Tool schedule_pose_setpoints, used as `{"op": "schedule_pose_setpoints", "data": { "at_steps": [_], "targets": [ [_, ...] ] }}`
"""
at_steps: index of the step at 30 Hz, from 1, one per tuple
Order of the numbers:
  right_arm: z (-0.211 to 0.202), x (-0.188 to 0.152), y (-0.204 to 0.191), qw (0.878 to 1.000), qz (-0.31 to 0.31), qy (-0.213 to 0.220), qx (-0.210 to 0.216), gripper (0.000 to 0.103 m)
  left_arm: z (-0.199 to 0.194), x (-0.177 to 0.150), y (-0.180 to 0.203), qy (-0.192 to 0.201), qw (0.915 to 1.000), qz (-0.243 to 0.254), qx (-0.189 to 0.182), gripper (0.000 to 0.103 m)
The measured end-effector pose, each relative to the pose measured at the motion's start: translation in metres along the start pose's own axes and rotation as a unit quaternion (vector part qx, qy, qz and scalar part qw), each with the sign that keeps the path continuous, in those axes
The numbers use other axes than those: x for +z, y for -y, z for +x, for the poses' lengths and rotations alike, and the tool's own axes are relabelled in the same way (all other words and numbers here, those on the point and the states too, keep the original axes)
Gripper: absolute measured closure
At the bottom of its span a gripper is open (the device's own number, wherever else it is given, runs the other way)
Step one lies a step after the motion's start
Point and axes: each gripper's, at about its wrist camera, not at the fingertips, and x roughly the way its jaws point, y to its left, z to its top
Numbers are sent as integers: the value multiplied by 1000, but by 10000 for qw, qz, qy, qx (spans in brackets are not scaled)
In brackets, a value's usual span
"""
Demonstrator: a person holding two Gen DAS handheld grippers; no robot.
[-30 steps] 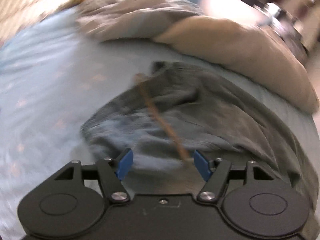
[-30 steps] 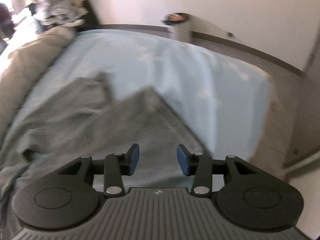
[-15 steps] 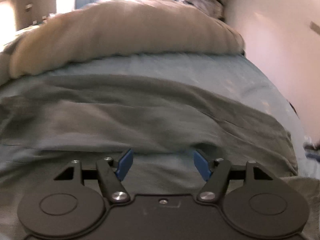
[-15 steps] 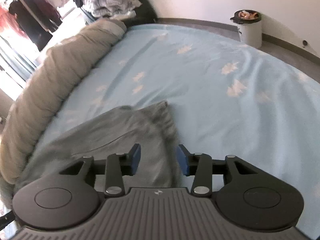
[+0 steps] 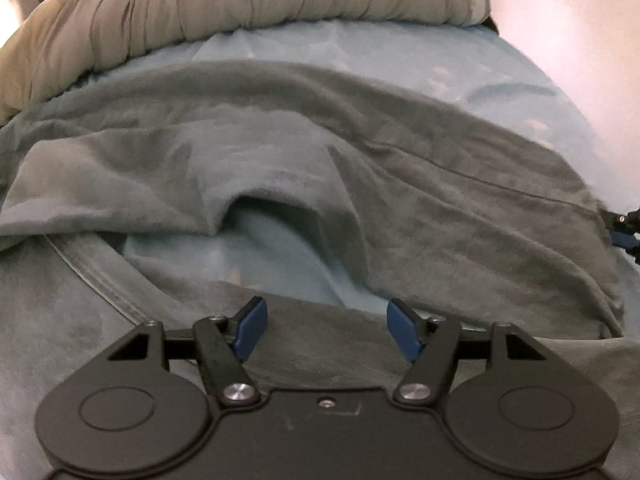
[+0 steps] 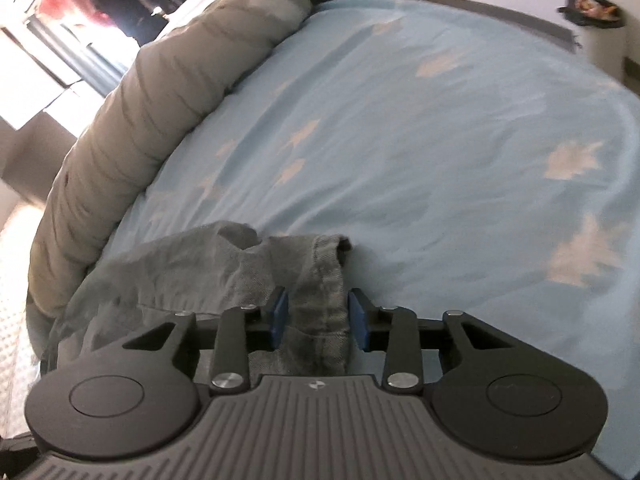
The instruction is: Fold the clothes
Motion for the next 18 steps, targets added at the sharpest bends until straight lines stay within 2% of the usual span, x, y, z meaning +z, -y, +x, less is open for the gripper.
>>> {"op": "schedule_pose_setpoints", "data": {
  "at_steps": [3, 4, 5, 13, 18],
  "targets": [
    [6, 3, 1, 9998, 84, 17, 176, 79, 6, 2, 6, -75, 10000, 19, 41, 39],
    [7, 4, -1, 9998, 48, 14, 174, 91, 7, 3, 7, -95, 9999, -5, 51, 39],
    [7, 5, -2, 9999, 17, 31, 133, 98, 7, 5, 8, -98, 9999, -68, 47, 39],
    [-28, 30, 18, 9927, 921, 753, 174, 100, 9, 14, 15, -73, 9999, -33, 107, 39],
    [-38, 48, 16, 9915, 976, 840, 184, 101, 8, 18, 23, -20, 9999, 14, 104, 39]
  ]
}}
